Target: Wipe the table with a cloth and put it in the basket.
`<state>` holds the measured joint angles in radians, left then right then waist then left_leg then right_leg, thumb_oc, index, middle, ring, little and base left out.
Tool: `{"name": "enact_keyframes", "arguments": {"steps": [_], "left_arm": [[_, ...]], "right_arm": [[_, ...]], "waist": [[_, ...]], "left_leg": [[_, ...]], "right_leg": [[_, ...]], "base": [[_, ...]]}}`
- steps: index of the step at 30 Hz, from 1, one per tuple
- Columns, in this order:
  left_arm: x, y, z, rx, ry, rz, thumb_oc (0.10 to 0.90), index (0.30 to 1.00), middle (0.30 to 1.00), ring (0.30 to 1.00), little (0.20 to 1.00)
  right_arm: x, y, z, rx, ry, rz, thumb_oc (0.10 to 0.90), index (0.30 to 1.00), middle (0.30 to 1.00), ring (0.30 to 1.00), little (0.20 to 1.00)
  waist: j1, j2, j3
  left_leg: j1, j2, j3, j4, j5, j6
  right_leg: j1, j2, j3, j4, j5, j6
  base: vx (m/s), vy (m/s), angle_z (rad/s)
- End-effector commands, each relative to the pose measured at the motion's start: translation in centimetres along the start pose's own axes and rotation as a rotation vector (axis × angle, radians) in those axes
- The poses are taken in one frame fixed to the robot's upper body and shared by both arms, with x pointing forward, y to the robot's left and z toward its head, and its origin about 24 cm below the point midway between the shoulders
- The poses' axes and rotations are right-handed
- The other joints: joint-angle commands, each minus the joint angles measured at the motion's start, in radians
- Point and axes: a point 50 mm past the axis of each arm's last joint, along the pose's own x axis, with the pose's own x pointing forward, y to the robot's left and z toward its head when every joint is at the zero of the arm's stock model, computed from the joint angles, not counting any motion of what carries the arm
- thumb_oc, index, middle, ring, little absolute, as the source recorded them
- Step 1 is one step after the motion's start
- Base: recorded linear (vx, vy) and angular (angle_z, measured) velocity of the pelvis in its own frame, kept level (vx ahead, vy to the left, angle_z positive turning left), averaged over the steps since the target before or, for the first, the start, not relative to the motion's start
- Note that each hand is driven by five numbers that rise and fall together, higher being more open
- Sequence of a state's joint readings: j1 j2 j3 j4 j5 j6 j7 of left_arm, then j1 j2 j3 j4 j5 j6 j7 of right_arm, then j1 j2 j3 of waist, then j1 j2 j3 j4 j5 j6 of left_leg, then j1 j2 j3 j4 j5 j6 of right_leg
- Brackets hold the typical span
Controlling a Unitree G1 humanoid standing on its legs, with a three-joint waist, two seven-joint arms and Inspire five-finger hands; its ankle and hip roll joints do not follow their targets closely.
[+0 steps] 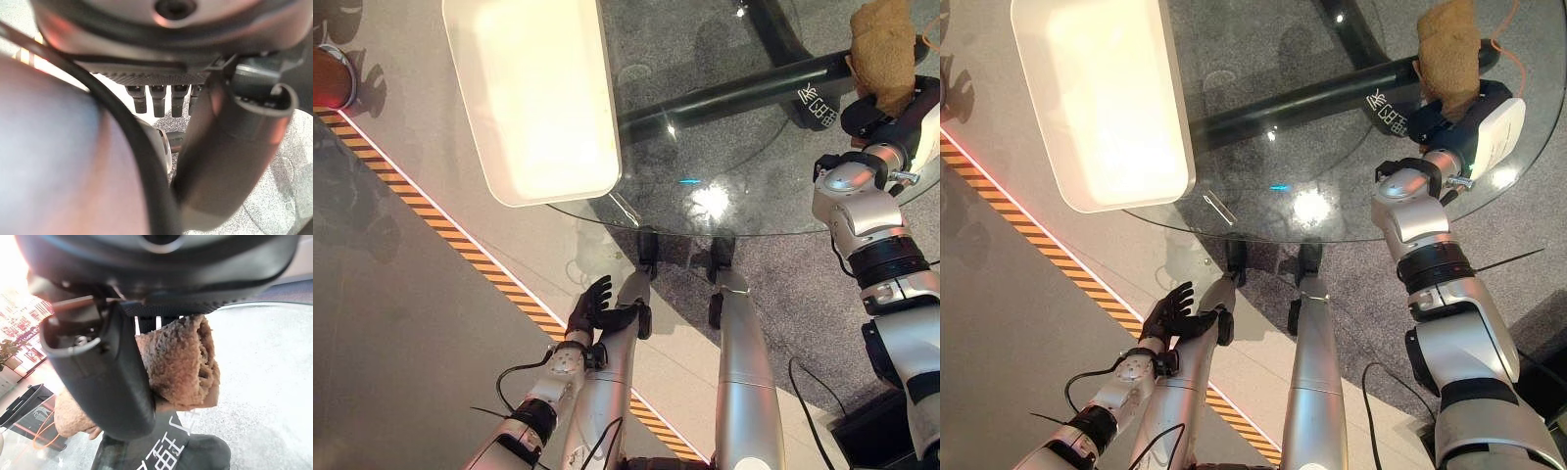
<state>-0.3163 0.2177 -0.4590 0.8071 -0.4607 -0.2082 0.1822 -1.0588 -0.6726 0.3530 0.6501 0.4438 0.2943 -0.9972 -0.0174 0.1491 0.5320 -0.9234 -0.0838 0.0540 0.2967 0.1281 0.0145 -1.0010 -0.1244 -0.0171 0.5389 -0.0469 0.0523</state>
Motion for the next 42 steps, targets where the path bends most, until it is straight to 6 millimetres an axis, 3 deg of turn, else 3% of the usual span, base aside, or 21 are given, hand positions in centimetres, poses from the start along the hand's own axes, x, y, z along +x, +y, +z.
{"name": "enact_keyframes", "arguments": {"steps": [1, 9, 15, 26, 36, 42], "left_arm": [[-1.8, 0.9, -4.0, 0.013, 0.139, 0.043, 0.8, 0.9, 0.9, 0.9, 0.9], [-2.1, 1.0, -4.0, -0.003, 0.134, 0.05, 0.8, 0.9, 0.9, 0.9, 0.9], [-2.0, 0.8, -3.8, -0.015, 0.122, 0.055, 0.8, 0.9, 0.9, 0.9, 0.9], [-2.4, 0.7, -4.5, -0.015, 0.122, 0.058, 0.8, 0.9, 0.9, 0.9, 0.9], [-2.3, 0.9, -4.3, 0.009, 0.101, 0.064, 0.8, 0.9, 0.9, 0.9, 0.9], [-2.1, 1.5, -3.9, 0.034, 0.095, 0.067, 0.8, 0.9, 0.9, 0.9, 0.9]], "right_arm": [[0.0, -0.4, 0.3, 0.021, -0.056, 0.025, 0.1, 0.3, 0.3, 0.3, 0.2], [-0.9, -0.8, 4.0, 0.046, -0.259, 0.055, 0.1, 0.3, 0.3, 0.3, 0.2], [-3.2, 0.7, 5.7, -0.006, -0.365, 0.206, 0.1, 0.3, 0.3, 0.3, 0.2], [-8.9, 5.2, 3.4, -0.142, -0.386, 0.551, 0.1, 0.3, 0.3, 0.3, 0.2], [-12.5, 7.3, 1.7, -0.191, -0.393, 0.748, 0.1, 0.3, 0.3, 0.3, 0.2], [-15.7, 8.6, 1.5, -0.203, -0.452, 1.011, 0.1, 0.3, 0.3, 0.3, 0.2]], "waist": [[-0.02, 0.103, -0.012], [-0.026, 0.102, -0.012], [-0.027, 0.101, -0.012], [-0.017, 0.096, -0.012], [-0.009, 0.088, -0.012], [-0.003, 0.079, -0.012]], "left_leg": [[-0.029, -0.021, -0.088, 0.079, -0.083, -0.038], [-0.027, -0.031, -0.087, 0.085, -0.089, -0.036], [-0.023, -0.036, -0.084, 0.08, -0.087, -0.034], [-0.031, -0.039, -0.082, 0.085, -0.081, -0.032], [-0.054, -0.04, -0.088, 0.094, -0.08, -0.031], [-0.055, -0.042, -0.094, 0.1, -0.08, -0.032]], "right_leg": [[-0.016, 0.062, 0.073, -0.066, 0.03, 0.031], [-0.017, 0.065, 0.086, -0.065, 0.034, 0.037], [-0.017, 0.069, 0.095, -0.071, 0.035, 0.037], [-0.021, 0.072, 0.098, -0.067, 0.035, 0.033], [-0.042, 0.075, 0.095, -0.054, 0.036, 0.036], [-0.041, 0.076, 0.09, -0.048, 0.034, 0.035]], "base": [[0.0, 0.0, 0.0], [0.02, 0.043, 0.0], [0.01, 0.041, 0.0], [0.01, 0.012, 0.01], [0.0, -0.008, 0.01], [0.0, -0.026, -0.01]]}}
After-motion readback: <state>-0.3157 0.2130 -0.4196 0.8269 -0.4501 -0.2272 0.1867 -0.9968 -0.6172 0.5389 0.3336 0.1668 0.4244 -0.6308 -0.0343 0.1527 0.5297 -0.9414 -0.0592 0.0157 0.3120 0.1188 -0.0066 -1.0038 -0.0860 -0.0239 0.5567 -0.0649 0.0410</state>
